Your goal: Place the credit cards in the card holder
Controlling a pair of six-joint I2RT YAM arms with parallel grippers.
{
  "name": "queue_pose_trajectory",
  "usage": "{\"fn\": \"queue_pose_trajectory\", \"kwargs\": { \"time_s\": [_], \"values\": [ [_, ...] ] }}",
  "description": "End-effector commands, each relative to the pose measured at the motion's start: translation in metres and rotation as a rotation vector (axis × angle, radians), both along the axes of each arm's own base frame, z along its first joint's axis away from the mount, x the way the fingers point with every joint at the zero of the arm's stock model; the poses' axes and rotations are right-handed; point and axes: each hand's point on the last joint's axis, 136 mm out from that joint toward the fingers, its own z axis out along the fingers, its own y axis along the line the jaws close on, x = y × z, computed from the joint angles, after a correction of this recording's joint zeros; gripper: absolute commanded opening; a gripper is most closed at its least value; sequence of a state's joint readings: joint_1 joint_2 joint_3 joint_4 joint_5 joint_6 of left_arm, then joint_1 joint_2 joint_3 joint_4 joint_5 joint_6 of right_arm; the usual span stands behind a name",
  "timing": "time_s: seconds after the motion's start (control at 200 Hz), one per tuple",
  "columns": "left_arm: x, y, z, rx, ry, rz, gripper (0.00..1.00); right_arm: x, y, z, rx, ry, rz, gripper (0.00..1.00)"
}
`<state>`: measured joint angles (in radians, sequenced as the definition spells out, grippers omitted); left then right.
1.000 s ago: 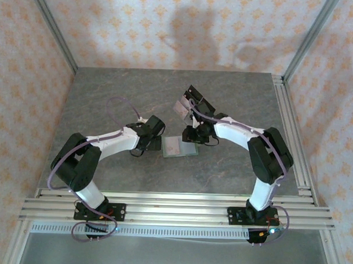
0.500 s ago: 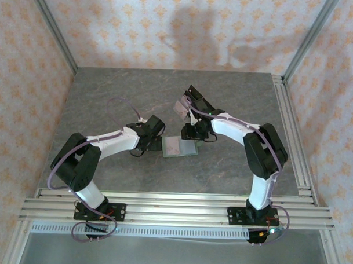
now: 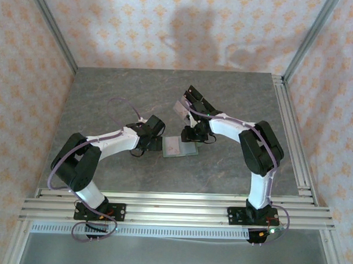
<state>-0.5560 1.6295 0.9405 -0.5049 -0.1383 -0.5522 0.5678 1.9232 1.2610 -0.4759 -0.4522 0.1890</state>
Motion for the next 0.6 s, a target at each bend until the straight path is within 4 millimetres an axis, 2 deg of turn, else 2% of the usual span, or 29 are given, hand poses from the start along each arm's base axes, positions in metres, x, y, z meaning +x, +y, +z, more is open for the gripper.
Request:
{"fn": "queue_pose_trajectory", "kwargs": {
  "time_s": [0.0,0.105,0.365,0.596],
  "values": [
    [0.007,-0.001,0.008,-0.013,-0.030,0.019,1.00,-0.020,0.000,-0.022,0.014,0.095,0.015,0.42],
    [0.007,-0.002,0.008,-0.018,-0.030,0.018,1.00,-0.020,0.003,-0.016,0.039,0.089,0.010,0.42],
    [0.007,-0.003,0.006,-0.027,-0.028,0.023,1.00,-0.009,0.000,0.015,0.028,0.006,0.013,0.44],
    [0.007,-0.003,0.005,-0.027,-0.025,0.024,1.00,-0.013,0.002,-0.001,0.018,0.046,0.021,0.44]
  ]
}}
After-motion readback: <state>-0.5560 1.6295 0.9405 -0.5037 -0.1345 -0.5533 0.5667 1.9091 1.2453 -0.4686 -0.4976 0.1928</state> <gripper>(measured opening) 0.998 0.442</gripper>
